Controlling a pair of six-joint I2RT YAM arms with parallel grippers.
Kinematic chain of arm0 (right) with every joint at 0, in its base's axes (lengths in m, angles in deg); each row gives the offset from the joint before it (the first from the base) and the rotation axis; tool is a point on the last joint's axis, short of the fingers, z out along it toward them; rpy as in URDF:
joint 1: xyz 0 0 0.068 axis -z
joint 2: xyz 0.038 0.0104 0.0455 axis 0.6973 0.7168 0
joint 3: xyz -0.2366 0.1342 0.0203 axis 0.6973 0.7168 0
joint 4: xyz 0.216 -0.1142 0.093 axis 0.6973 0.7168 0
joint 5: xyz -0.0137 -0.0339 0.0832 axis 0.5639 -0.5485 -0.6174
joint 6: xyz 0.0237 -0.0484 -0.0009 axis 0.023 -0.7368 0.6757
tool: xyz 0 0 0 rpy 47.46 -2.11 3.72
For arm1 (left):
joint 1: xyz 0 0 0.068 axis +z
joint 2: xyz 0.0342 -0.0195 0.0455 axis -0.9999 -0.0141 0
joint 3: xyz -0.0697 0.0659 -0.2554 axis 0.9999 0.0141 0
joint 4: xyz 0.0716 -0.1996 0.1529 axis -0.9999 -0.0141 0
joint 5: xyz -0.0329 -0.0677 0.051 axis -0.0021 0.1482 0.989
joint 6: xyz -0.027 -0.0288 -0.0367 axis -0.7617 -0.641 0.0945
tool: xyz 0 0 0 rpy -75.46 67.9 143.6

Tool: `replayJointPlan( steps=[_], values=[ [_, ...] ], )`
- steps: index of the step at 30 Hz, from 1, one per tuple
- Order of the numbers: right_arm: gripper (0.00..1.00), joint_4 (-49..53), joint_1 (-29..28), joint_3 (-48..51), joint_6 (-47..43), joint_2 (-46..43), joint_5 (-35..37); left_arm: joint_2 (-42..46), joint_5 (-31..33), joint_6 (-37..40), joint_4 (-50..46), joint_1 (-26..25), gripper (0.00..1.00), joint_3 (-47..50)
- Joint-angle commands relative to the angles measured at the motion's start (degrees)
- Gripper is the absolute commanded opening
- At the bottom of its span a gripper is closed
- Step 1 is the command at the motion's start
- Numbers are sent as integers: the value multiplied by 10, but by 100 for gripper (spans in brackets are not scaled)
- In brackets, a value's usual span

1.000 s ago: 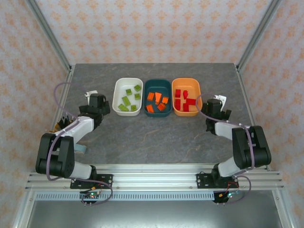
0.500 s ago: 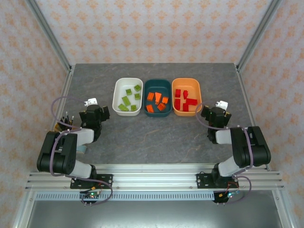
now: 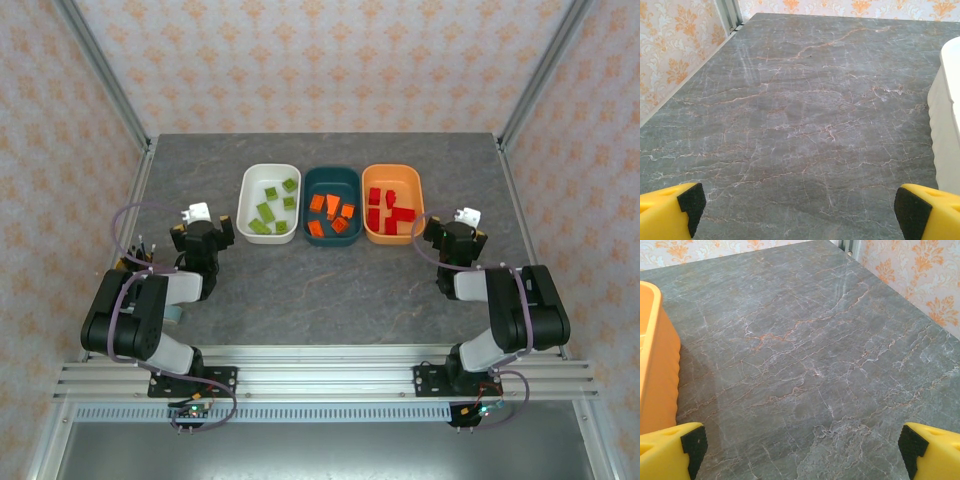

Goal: Sort the legos into containers by color

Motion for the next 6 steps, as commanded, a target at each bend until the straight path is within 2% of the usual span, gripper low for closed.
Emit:
replayJointPlan(
  steps=[1,6],
  values=[
    [99,-11,1,-13,-4,4,-8,-3,21,9,28,-3,100,4],
    [99,-13,1,-12,-6,4,-13,-3,21,8,27,-3,100,3]
  ],
)
